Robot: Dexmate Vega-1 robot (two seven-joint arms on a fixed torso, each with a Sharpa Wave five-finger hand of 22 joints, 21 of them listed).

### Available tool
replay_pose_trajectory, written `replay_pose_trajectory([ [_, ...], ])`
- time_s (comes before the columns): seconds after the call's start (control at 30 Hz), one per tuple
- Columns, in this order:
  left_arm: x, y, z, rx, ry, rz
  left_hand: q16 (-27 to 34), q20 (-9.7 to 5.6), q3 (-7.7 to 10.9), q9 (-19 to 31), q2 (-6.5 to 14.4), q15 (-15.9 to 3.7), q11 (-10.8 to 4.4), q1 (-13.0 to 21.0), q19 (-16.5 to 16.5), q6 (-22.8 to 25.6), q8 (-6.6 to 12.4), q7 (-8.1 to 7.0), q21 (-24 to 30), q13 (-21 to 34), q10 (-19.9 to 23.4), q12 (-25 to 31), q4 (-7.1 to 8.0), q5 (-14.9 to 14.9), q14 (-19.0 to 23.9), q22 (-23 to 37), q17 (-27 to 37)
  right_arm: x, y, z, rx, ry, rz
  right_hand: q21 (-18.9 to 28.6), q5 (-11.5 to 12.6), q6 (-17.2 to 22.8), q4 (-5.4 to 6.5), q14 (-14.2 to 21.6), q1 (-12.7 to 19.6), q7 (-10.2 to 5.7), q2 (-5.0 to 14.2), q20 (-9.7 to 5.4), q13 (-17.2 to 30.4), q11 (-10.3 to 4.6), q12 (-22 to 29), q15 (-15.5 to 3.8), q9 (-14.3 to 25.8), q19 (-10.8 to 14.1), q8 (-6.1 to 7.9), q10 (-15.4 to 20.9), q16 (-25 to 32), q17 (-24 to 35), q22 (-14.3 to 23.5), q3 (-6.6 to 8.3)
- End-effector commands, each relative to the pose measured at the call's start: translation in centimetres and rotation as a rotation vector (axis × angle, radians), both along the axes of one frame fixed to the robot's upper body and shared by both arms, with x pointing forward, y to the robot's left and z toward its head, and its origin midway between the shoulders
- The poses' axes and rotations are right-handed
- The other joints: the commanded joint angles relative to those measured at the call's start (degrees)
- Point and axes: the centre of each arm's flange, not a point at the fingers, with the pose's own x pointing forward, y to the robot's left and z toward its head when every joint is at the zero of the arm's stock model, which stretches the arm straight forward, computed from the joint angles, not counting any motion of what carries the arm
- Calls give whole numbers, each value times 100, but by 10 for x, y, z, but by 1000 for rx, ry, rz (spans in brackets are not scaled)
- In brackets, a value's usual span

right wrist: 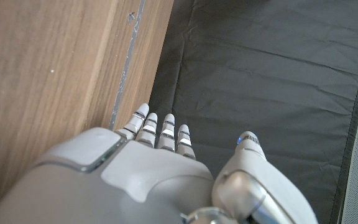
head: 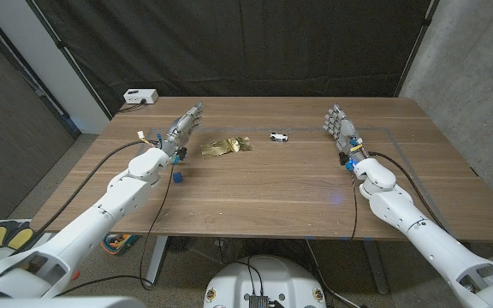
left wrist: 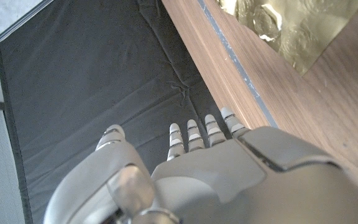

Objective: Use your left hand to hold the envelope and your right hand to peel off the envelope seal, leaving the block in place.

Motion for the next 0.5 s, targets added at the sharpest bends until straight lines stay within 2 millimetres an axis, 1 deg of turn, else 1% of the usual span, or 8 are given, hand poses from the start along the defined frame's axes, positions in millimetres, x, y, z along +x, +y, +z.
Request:
replay_pose_trajectory([
  [0.03,-20,1,17,217,-5,211,146,36,102,30,22,-84,-4,255,70,197,27,42,68,31,302,94,-129,-120,344,28,81,-7,-5,-10,23,-2,-12,-21,30,27,-27,33,42,-1,-13,37,2,-11,28,20,24,-7,34,53,24,16,12,46],
  [0.1,-25,-1,18,259,-14,267,186,37,145,34,10,-144,13,375,172,269,38,54,106,43,429,130,-204,-160,448,34,106,-7,-5,-10,25,-3,-11,-26,29,28,-28,38,44,-3,-13,37,2,-12,27,14,24,-5,34,53,24,17,12,45],
  [0.13,-28,-2,18,277,-18,291,215,32,174,38,1,-163,-15,462,221,352,56,57,124,52,502,148,-257,-187,516,38,128,-7,-5,-10,22,-3,-12,-27,29,27,-29,38,44,3,-13,40,2,-14,27,14,24,-3,34,54,24,17,12,45],
  [0.27,-38,-4,17,325,-32,389,290,12,222,51,-84,-218,-52,697,416,592,115,114,192,88,695,201,-417,-246,701,37,184,-7,-5,-10,22,-2,-10,-33,28,28,-30,41,44,-4,-15,40,3,-15,27,14,24,0,33,56,22,17,13,43],
  [0.37,-44,-4,15,342,-35,448,316,21,246,56,-114,-236,-55,808,466,727,153,104,208,107,787,232,-489,-262,761,35,209,-6,-4,-10,22,0,-6,-37,27,27,-30,43,43,-3,-16,38,3,-16,28,15,24,5,33,60,21,18,13,42],
  [0.4,-46,-4,15,348,-36,470,328,29,264,59,-129,-247,-88,885,486,806,174,114,214,120,832,246,-536,-270,788,35,225,-6,-3,-10,22,1,-6,-38,27,26,-30,44,43,-8,-17,37,3,-15,28,15,24,4,33,60,20,18,13,41],
  [0.43,-49,-3,14,354,-38,492,332,34,274,61,-134,-242,-84,925,486,872,196,111,213,126,847,250,-558,-272,796,35,233,-5,-3,-10,20,1,-5,-41,26,26,-31,44,44,-3,-17,41,3,-17,27,15,24,2,32,59,20,18,13,41],
  [0.5,-53,-3,13,363,-36,531,335,3,295,65,-175,-279,-126,1044,491,1016,238,87,213,145,886,261,-630,-284,805,33,254,-4,-2,-10,20,1,-3,-44,26,26,-31,44,43,-3,-17,41,3,-7,27,19,24,5,32,61,18,18,13,40],
])
